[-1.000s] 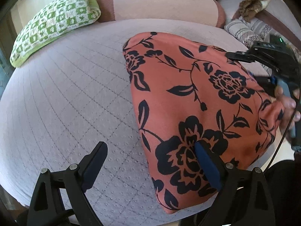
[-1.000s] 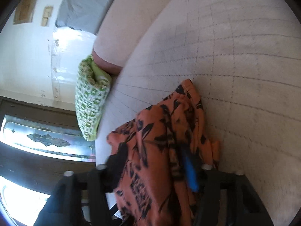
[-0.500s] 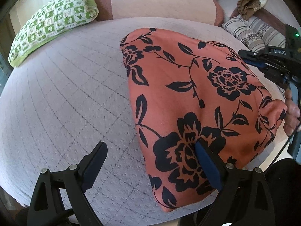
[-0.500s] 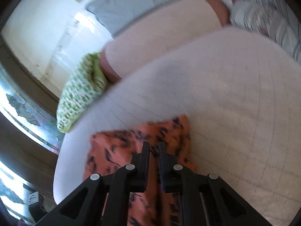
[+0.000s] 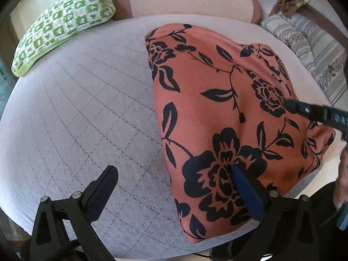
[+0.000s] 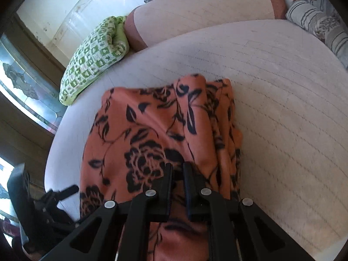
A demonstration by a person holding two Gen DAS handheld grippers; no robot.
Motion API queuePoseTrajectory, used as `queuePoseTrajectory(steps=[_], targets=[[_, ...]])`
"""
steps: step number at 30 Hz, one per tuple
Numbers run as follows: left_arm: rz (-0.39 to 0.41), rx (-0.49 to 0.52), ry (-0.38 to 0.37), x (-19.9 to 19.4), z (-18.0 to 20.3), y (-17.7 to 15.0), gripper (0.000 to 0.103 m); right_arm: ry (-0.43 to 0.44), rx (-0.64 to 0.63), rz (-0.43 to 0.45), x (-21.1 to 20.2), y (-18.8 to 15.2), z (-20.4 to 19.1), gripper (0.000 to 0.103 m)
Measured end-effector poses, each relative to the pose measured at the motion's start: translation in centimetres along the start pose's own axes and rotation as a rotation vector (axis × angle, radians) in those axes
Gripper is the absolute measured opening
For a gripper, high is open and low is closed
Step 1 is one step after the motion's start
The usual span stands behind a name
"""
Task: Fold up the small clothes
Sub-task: 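Press and straighten the folded blouse edge with the right gripper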
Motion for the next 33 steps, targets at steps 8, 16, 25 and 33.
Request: queuePoseTrajectory(steps=[8, 16, 25, 33], targets=[[-0.050, 0.009, -0.068, 1.1, -0.6, 0.7, 0.103, -0.082, -0.094, 0.057, -3.0, -4.0, -1.0, 0.013], [-0.048, 0.056, -0.028, -0.2, -2.2, 5.5, 0.103, 0.024, 0.079, 0.054, -3.6, -0.1, 0.3, 0.012], [-0.010, 0.039, 0.101, 5.4, -4.8, 13.1, 0.103, 0.029, 0.074, 0.068, 1.2, 6.1, 0.5, 0.012], [-0.092, 0.004, 0.170, 11.7, -4.6, 11.3, 0.103, 0.014, 0.138, -0.048, 5.7, 5.7, 3.2, 0.012]])
Point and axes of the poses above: each gripper's, at about its wrist camera, not at the fingertips, and x roughly the way its jaws point, z to its right, y to its top, the point moved 1 cm from there along x, roughly the way its jaws point, and after that the axes turned 12 degrees about z, right-handed, at the moved point
